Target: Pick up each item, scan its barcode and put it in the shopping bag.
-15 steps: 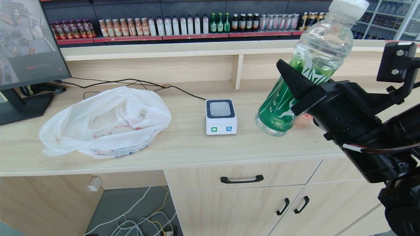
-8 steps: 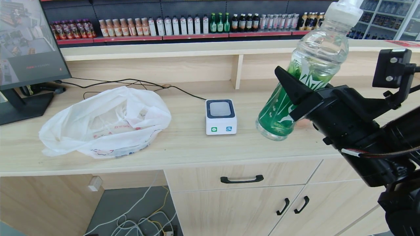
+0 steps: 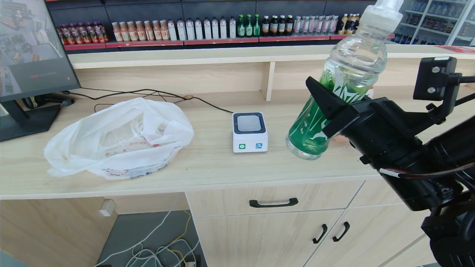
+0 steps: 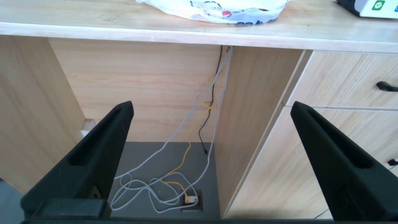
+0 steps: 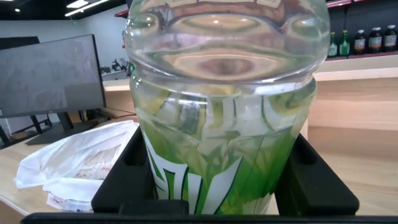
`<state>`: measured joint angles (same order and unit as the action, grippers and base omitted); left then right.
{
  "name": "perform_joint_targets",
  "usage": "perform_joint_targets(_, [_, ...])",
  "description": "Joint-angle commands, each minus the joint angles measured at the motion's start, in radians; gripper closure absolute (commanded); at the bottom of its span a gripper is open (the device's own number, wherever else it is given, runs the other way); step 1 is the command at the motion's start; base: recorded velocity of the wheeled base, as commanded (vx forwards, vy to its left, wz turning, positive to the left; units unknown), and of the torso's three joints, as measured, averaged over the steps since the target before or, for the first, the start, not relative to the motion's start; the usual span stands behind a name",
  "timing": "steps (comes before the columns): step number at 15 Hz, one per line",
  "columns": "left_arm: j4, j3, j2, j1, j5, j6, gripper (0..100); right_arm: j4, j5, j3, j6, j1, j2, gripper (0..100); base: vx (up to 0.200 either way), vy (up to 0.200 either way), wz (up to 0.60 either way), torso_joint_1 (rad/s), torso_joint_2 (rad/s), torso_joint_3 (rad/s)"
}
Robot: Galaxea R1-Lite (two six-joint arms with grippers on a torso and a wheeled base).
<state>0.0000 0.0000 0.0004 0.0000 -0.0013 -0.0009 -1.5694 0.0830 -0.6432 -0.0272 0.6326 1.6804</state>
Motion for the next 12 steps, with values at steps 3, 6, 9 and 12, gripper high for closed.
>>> perform_joint_targets(3, [0.000,0.000,0.000,0.000,0.000,-0.001,0,-0.001,0.000,-0.004,0.000,-0.002,0.007,100,0.000,0.200,0.00,-0.002,0.00,0.002])
perform_joint_targets(6, [0.000,0.000,0.000,0.000,0.001,-0.001,0,-0.001,0.000,0.002,0.000,-0.002,0.005,100,0.000,0.200,0.00,0.010,0.01,0.001])
perform_joint_targets(9, [0.000,0.000,0.000,0.000,0.001,-0.001,0,-0.001,0.000,0.005,0.000,-0.004,0.001,100,0.000,0.200,0.00,-0.004,0.00,0.002])
perform_joint_targets(12, [0.000,0.000,0.000,0.000,0.001,-0.001,0,-0.001,0.001,0.004,0.000,-0.004,0.002,100,0.000,0.200,0.00,0.006,0.00,0.001])
